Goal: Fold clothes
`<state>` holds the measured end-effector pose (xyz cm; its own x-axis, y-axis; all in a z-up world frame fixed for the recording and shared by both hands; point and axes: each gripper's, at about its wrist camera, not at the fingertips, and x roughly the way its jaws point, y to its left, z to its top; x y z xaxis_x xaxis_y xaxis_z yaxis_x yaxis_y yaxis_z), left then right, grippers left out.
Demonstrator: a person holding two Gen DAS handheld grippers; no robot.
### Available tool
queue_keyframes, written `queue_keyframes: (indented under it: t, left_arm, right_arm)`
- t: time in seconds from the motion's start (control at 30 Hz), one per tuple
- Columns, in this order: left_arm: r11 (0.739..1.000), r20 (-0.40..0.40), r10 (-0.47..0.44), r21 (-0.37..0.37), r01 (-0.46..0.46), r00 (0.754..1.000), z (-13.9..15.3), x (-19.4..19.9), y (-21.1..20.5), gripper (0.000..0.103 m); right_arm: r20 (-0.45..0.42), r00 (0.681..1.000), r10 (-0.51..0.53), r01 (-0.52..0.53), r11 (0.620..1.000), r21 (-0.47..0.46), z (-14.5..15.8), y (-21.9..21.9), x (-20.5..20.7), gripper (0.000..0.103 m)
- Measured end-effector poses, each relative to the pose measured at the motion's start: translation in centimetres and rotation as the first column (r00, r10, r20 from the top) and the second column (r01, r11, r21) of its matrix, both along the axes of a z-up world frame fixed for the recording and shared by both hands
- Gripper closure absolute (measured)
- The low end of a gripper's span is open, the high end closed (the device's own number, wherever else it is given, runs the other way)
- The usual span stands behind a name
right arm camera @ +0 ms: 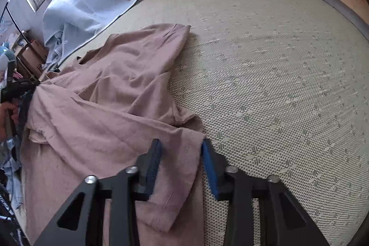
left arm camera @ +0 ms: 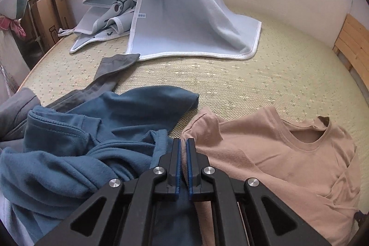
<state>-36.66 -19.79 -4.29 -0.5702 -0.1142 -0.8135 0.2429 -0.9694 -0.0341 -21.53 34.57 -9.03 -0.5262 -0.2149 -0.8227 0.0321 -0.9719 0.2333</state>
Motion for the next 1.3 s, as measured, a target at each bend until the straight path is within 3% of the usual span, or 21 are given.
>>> queue_keyframes:
  t: [0.03,0.47,0.63,0.7,0.73,0.8,0.83,0.87,0.97,1.03,1.13,1.3]
  left_arm:
    - [1.000,-0.001,0.001,0.003,-0.001,1.000,0.0,0.1,-0.1,0.099]
    - [0.995,-0.032,0.098,0.021,-0.098,0.995,1.2,1.3,-4.1,0.103]
    - [0.995,-0.013,0.018,0.102,-0.016,1.000,1.2,3.3,-3.6,0.100]
    - [0.992,-0.008,-0.024,0.127,0.025,1.000,1.1,5.1,-3.1,0.095]
    - [0.990,-0.009,-0.047,0.131,0.048,0.999,1.1,6.3,-2.8,0.087]
    - [0.989,-0.014,-0.099,0.106,0.100,0.995,0.9,9.0,-1.8,0.068]
    - [0.988,-0.013,-0.126,0.092,0.126,0.992,0.6,10.5,-1.3,0.057]
    - [0.985,-0.007,-0.156,0.072,0.157,0.988,0.3,11.9,-0.6,0.054]
    - [0.959,0.049,-0.261,-0.098,0.265,0.964,-1.0,14.9,3.0,0.054]
    - [0.922,0.088,-0.300,-0.229,0.313,0.950,-1.8,15.6,5.1,0.054]
    - [0.869,0.117,-0.321,-0.359,0.342,0.940,-2.5,15.8,7.3,0.054]
    - [0.838,0.095,-0.382,-0.384,0.388,0.919,-1.9,17.4,8.4,0.054]
  right_arm:
    - [-0.014,1.000,0.005,-0.005,1.000,0.011,0.4,-0.2,0.0,0.103]
    - [-0.176,0.980,0.091,-0.067,0.988,0.138,6.1,-2.8,-1.1,0.103]
    - [-0.087,0.992,0.093,-0.077,0.981,0.177,4.5,-3.1,-2.1,0.102]
    - [-0.024,0.998,0.064,-0.059,0.979,0.195,3.1,-2.8,-2.3,0.099]
    - [-0.024,0.998,0.057,-0.051,0.981,0.189,3.2,-2.6,-2.2,0.098]
    - [-0.026,0.999,0.041,-0.036,0.984,0.176,3.3,-2.1,-1.8,0.096]
    - [-0.028,0.999,0.034,-0.029,0.985,0.170,3.4,-1.9,-1.7,0.090]
    - [-0.029,0.999,0.026,-0.021,0.986,0.164,3.5,-1.6,-1.5,0.087]
    - [-0.053,0.999,0.008,0.000,0.989,0.145,4.4,-1.1,-1.1,0.085]
    - [-0.071,0.997,0.019,-0.009,0.990,0.139,5.0,-1.4,-0.8,0.085]
    - [-0.087,0.995,0.052,-0.039,0.989,0.143,5.6,-2.3,-0.5,0.085]
    - [-0.049,0.996,0.073,-0.066,0.987,0.144,4.7,-2.4,-0.4,0.084]
